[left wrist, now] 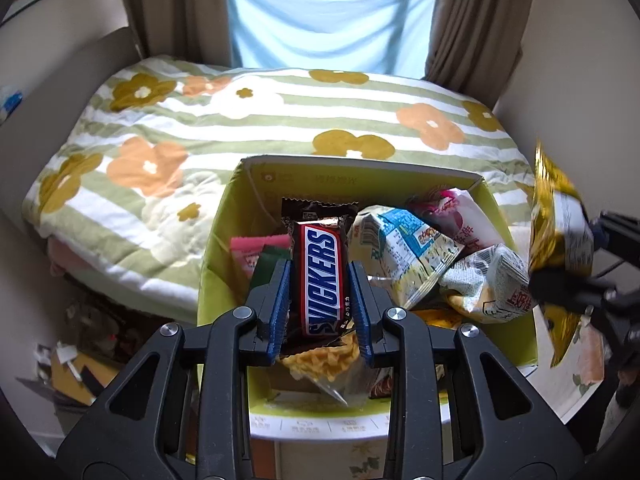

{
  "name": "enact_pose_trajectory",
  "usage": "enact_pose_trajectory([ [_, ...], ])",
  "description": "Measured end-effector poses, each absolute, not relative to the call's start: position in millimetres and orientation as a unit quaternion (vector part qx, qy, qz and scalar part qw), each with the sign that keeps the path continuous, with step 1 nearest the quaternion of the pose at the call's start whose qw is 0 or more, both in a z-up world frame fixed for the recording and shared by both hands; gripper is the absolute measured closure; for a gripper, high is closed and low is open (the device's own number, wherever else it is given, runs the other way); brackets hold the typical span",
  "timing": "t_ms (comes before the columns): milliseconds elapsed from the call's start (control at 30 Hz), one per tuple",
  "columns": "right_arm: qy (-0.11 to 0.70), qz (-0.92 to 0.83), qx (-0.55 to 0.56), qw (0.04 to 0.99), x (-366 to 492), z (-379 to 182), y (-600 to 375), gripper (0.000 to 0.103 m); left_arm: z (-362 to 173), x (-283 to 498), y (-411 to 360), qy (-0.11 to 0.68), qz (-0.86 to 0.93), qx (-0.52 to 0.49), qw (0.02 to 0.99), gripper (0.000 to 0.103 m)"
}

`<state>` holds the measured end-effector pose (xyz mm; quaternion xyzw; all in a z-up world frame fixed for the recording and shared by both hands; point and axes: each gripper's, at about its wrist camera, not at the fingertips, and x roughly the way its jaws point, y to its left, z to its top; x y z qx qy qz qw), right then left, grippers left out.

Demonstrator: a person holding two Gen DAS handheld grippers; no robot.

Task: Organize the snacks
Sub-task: 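Carry both snacks over the yellow box and release them inside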

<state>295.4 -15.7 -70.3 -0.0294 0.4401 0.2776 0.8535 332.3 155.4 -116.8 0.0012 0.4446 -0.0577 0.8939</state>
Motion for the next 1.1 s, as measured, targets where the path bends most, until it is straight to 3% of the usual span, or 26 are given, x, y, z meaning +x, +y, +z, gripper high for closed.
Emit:
enact_pose_trajectory([
  [100, 0.452, 0.263, -0.028, 0.852, 293.1, -77.6, -16.1, 0.048, -120.6, 341.7, 154.9, 0.453, -0.067, 0.010, 0.889, 0.074],
  [167, 0.456, 0.262, -0.025, 0.850, 291.0, -82.4, -18.9, 0.048, -124.8, 346.9, 155.3, 0.461, -0.058, 0.021, 0.885, 0.048],
  [200, 0.457, 0.263, -0.024, 0.849, 290.8, -85.2, -19.3, 0.048, -126.1, 348.0, 158.7, 0.459, -0.052, 0.020, 0.886, 0.012],
  [233, 0.459, 0.263, -0.023, 0.848, 290.2, -87.5, -19.6, 0.048, -124.5, 345.5, 162.6, 0.450, -0.050, 0.012, 0.892, 0.001],
  [700, 0.462, 0.269, -0.074, 0.842, 287.8, -105.1, 3.0, 0.046, -105.4, 324.4, 201.1, 0.428, -0.017, -0.026, 0.903, 0.000],
  [733, 0.463, 0.270, -0.072, 0.841, 289.0, -107.6, 4.7, 0.043, -105.7, 323.6, 202.2, 0.428, -0.018, -0.028, 0.903, 0.000],
  [767, 0.464, 0.272, -0.068, 0.840, 289.2, -109.9, 6.5, 0.031, -106.5, 323.3, 202.9, 0.428, -0.018, -0.030, 0.903, 0.000],
  [800, 0.460, 0.271, -0.065, 0.843, 288.7, -110.9, 7.3, 0.011, -108.1, 323.2, 203.0, 0.429, -0.020, -0.033, 0.902, 0.000],
  [833, 0.451, 0.268, -0.064, 0.849, 285.6, -111.4, 6.8, 0.003, -110.0, 322.8, 203.4, 0.432, -0.022, -0.034, 0.901, 0.000],
  [1100, 0.431, 0.242, -0.061, 0.867, 276.8, -110.6, 5.1, 0.001, -130.8, 324.2, 197.5, 0.454, -0.040, -0.029, 0.890, 0.000],
])
